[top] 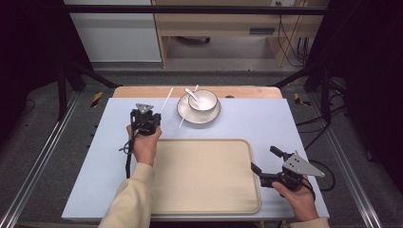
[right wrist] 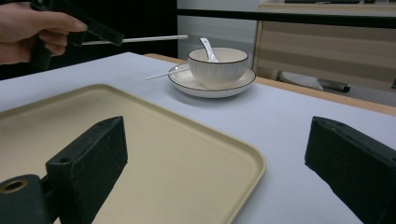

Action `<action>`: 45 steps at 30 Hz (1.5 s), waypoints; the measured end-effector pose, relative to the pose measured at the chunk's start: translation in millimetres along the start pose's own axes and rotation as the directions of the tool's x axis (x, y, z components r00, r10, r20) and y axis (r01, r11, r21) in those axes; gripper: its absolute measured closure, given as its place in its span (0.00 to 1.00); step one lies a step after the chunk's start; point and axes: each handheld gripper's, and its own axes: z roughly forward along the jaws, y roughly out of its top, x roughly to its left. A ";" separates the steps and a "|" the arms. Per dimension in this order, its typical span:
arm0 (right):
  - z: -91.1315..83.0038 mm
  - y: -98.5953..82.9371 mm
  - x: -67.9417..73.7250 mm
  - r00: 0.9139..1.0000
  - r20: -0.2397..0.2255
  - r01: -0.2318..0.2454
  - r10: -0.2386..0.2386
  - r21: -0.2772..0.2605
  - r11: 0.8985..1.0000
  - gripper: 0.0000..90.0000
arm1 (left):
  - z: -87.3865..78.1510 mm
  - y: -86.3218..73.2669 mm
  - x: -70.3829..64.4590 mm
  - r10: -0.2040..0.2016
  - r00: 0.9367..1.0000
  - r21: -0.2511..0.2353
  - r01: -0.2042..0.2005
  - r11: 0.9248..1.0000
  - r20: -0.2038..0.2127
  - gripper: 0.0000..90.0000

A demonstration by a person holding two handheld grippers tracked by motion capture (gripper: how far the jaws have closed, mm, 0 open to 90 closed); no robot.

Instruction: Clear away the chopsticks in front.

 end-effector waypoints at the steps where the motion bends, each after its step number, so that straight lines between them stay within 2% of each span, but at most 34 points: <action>1: -0.3 0.0 -0.5 1.000 -0.001 0.001 -0.001 -0.004 1.000 0.07 | -6.4 -3.6 -0.5 0.005 1.000 -0.009 -0.005 1.000 -0.004 0.95; 2: -0.7 0.1 -0.6 1.000 -0.001 -0.001 0.001 -0.003 1.000 0.07 | -10.8 -6.3 -0.8 0.002 1.000 -0.017 -0.002 1.000 -0.007 0.95; 8: -0.8 0.8 1.0 1.000 -0.009 -0.001 0.001 -0.008 1.000 0.07 | -40.9 -34.4 -3.2 -0.083 0.996 -0.072 0.083 0.994 0.013 0.95; 13: -1.4 1.1 1.2 1.000 -0.009 -0.002 0.002 -0.009 1.000 0.07 | -63.4 -50.7 -8.8 -0.093 0.996 -0.115 0.092 0.989 -0.002 0.95; 21: -1.6 1.2 1.0 1.000 -0.014 -0.009 0.009 -0.011 1.000 0.07 | -99.7 -80.0 -22.2 -0.099 0.995 -0.158 0.093 0.983 -0.032 0.95; 25: -2.1 1.4 2.2 1.000 -0.016 -0.012 0.012 -0.012 1.000 0.07 | -118.5 -97.9 -27.7 -0.127 0.991 -0.175 0.119 0.977 -0.038 0.95; 28: -2.0 1.3 2.6 1.000 -0.017 -0.014 0.014 -0.012 1.000 0.07 | -123.5 -104.0 -29.1 -0.121 0.991 -0.179 0.111 0.978 -0.050 0.95; 30: -1.4 0.9 2.6 1.000 -0.018 -0.016 0.015 -0.011 1.000 0.07 | -129.4 -115.4 -27.8 -0.143 0.988 -0.181 0.131 0.975 -0.057 0.95; 32: -1.4 0.8 2.5 1.000 -0.019 -0.016 0.015 -0.010 1.000 0.07 | -131.2 -119.5 -27.8 -0.152 0.987 -0.175 0.141 0.974 -0.049 0.95; 39: -1.0 0.3 2.4 1.000 -0.018 -0.013 0.013 -0.007 1.000 0.07 | -143.8 -141.4 -32.3 -0.143 0.987 -0.153 0.131 0.979 -0.070 0.95; 43: -1.0 0.1 2.8 1.000 -0.020 -0.011 0.010 -0.003 1.000 0.07 | -148.5 -153.9 -33.3 -0.168 0.984 -0.128 0.158 0.979 -0.067 0.95; 45: -0.8 0.0 2.3 1.000 -0.022 -0.006 0.006 -0.004 1.000 0.07 | -149.8 -158.6 -34.9 -0.164 0.984 -0.115 0.156 0.981 -0.072 0.95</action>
